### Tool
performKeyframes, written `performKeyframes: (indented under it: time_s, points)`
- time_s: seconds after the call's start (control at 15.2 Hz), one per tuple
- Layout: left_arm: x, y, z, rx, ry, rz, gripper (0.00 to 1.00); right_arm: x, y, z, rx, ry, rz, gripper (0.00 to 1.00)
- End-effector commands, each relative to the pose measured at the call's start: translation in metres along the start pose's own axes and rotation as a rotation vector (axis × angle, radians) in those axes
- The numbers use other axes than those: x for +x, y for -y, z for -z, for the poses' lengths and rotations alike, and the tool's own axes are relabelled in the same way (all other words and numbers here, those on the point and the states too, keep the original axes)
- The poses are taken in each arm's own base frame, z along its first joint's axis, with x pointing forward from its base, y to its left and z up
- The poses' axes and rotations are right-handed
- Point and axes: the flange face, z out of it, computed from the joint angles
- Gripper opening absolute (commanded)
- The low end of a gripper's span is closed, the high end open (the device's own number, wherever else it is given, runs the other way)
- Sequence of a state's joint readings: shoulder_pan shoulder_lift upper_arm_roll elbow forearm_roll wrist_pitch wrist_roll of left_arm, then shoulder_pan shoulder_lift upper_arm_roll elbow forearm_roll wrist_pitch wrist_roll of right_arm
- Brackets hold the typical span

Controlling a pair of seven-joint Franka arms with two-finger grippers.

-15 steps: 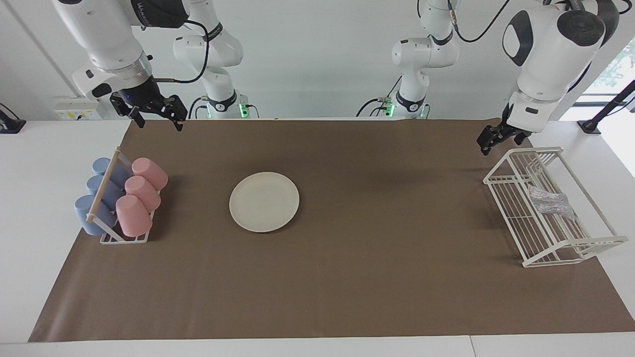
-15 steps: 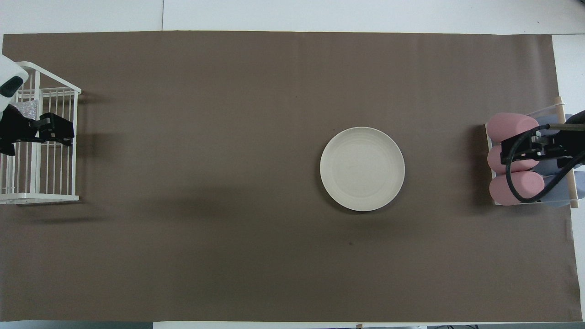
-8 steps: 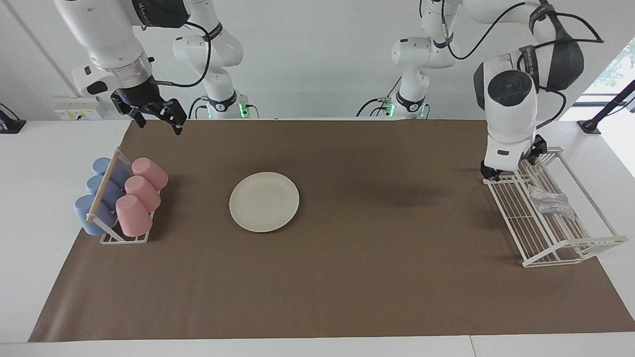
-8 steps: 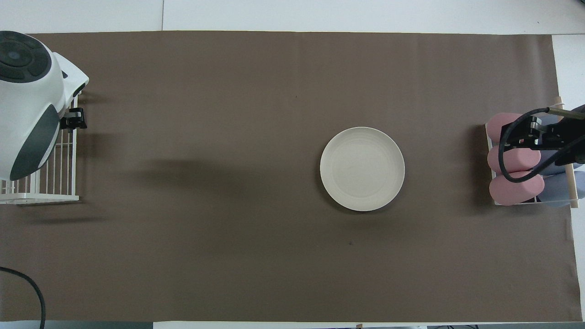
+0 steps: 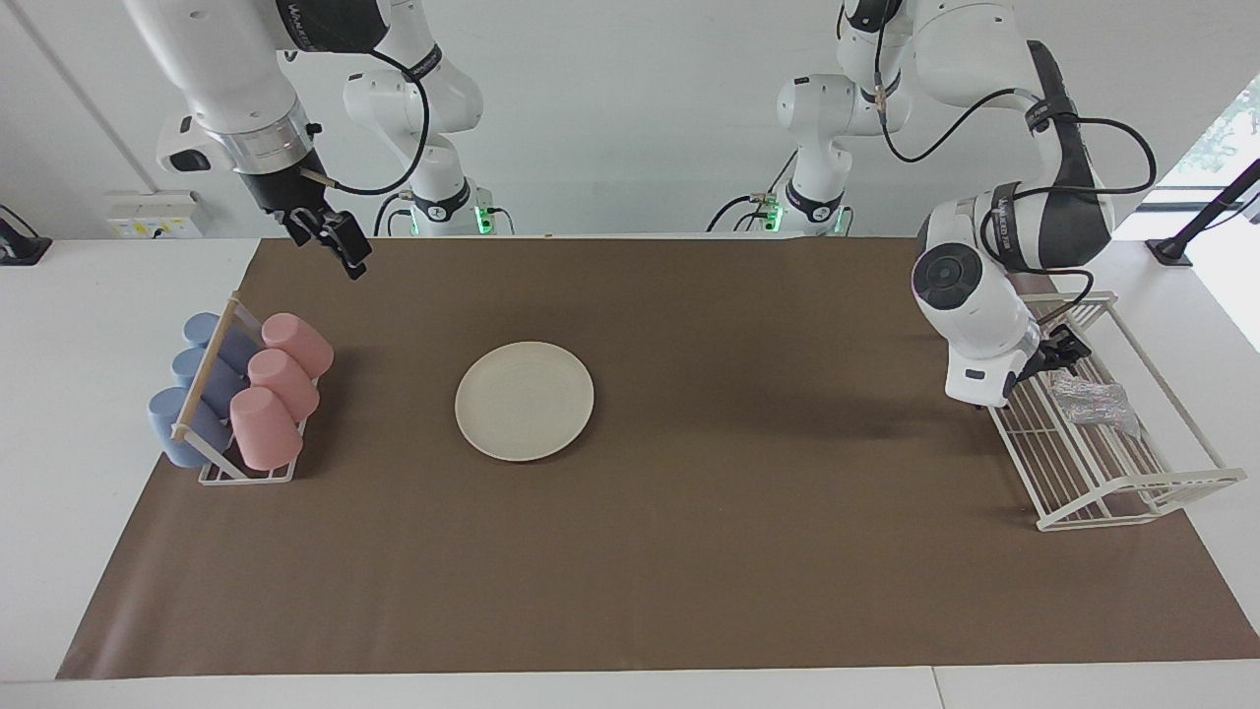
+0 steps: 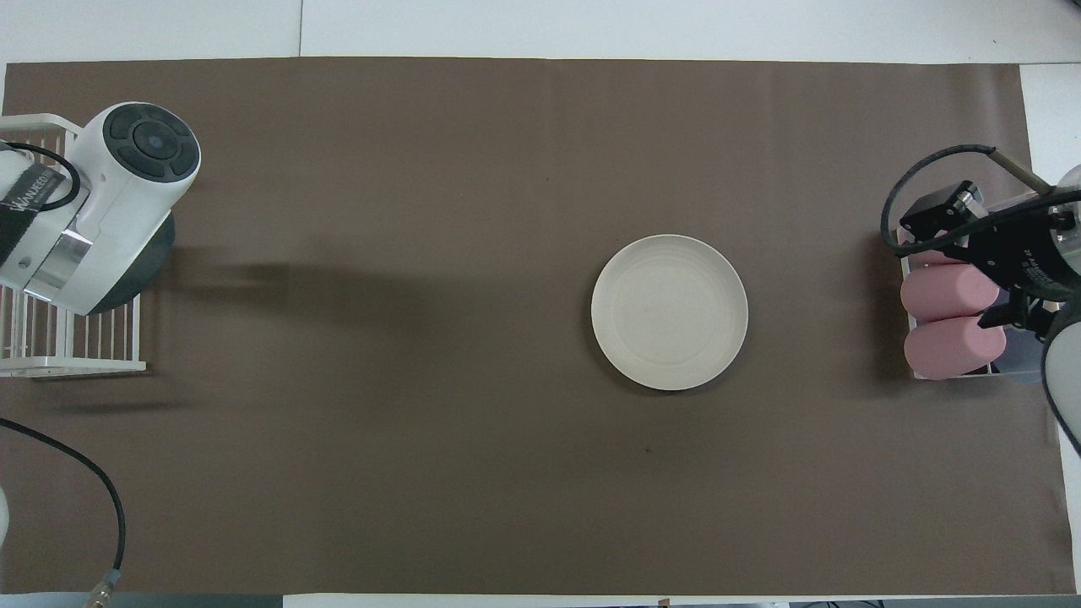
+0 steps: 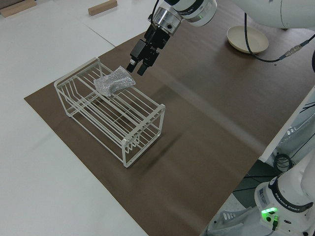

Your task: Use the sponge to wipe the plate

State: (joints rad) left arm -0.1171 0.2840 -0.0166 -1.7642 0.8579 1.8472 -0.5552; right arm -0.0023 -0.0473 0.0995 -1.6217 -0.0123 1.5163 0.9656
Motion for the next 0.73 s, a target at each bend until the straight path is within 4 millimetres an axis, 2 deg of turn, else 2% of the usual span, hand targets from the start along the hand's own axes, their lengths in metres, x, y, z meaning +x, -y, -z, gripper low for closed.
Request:
performKeyframes:
  time_s: [0.0, 0.13, 0.26, 0.4, 0.53, 0.59, 0.66]
  points:
    - [0.003, 0.013, 0.001, 0.019, -0.029, 0.019, 0.96, -0.032, 0.017, 0.005, 0.033, 0.02, -0.163, 1.0]
    - [0.003, 0.014, -0.003, 0.024, -0.025, 0.019, 0.94, -0.057, 0.03, 0.007, 0.049, 0.064, -0.214, 1.0]
    - [0.003, 0.016, -0.005, 0.022, -0.027, 0.022, 0.89, -0.084, 0.042, 0.01, 0.065, 0.117, -0.36, 1.0]
    - [0.005, 0.018, -0.006, 0.015, -0.034, 0.026, 0.82, -0.098, 0.05, 0.01, 0.074, 0.131, -0.393, 1.0]
    - [0.006, 0.021, -0.013, 0.008, -0.036, 0.031, 0.69, -0.106, 0.057, 0.011, 0.105, 0.123, -0.378, 1.0]
    - [0.006, 0.02, -0.012, 0.007, -0.038, 0.03, 0.58, -0.109, 0.06, 0.01, 0.118, 0.12, -0.367, 1.0]
    - [0.006, 0.021, -0.011, 0.004, -0.04, 0.032, 0.42, -0.111, 0.058, 0.009, 0.121, 0.117, -0.359, 1.0]
